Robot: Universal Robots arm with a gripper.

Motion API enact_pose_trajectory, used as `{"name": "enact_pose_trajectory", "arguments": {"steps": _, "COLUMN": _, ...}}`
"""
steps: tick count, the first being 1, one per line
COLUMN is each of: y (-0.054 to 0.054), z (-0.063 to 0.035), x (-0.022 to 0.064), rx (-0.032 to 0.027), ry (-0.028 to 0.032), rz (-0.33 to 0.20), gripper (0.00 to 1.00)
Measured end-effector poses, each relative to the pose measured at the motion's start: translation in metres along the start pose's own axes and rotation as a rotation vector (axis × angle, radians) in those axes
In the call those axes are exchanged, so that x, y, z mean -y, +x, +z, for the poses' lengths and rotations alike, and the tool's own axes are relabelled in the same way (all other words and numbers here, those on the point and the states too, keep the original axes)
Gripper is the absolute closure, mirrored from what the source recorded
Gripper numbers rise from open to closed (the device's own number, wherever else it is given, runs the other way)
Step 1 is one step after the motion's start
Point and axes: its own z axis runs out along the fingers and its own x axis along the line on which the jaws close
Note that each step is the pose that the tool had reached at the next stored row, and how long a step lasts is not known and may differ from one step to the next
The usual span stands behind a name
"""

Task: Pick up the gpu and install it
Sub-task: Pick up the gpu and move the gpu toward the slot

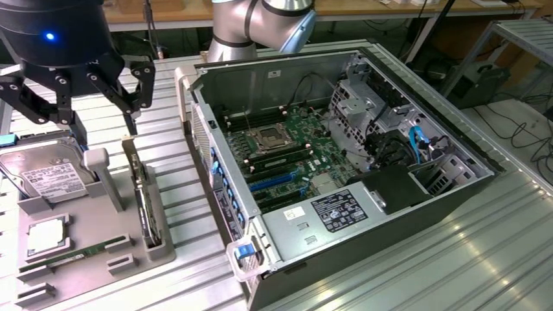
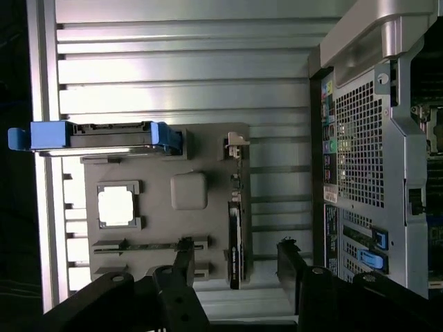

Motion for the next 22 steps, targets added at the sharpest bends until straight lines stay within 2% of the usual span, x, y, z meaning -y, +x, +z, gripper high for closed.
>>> {"name": "enact_pose_trajectory", "arguments": {"steps": 22, "y": 0.0002, "z": 0.0090, "x": 0.0011, "rx": 0.0003, "ry": 0.0004, "rz": 0.000, "gripper": 0.40}}
